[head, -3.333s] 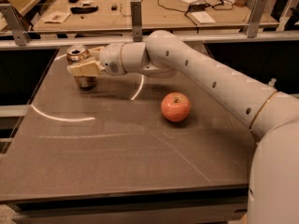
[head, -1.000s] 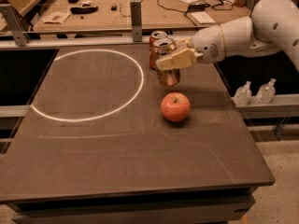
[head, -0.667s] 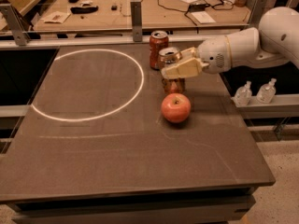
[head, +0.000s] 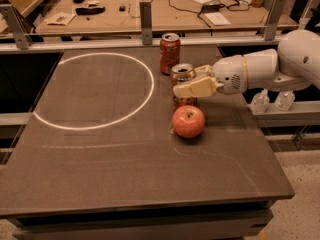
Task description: Move orange can near apple
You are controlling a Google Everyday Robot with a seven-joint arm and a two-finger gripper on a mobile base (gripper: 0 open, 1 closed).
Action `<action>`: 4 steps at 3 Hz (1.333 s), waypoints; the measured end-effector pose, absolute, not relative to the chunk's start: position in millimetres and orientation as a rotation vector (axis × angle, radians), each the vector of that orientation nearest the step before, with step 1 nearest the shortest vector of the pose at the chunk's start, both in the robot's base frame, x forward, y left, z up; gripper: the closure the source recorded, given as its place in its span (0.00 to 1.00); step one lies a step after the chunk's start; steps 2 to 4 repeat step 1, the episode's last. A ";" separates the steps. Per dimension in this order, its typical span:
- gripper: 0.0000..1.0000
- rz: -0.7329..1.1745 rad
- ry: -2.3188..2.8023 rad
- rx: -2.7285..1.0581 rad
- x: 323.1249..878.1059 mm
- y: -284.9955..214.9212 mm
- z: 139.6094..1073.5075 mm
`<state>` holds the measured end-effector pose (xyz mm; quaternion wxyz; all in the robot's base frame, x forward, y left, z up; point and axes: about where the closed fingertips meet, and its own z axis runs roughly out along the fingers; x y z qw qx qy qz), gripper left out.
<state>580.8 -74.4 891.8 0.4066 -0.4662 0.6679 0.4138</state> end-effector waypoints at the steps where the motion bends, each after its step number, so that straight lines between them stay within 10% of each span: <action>1: 0.84 1.003 1.689 -1.181 581.2 -76.5 890.4; 4: 0.84 1.003 1.689 -1.181 581.2 -76.5 890.4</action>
Offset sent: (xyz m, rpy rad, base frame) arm 0.0000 0.0000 0.0000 0.0000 0.0000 0.0000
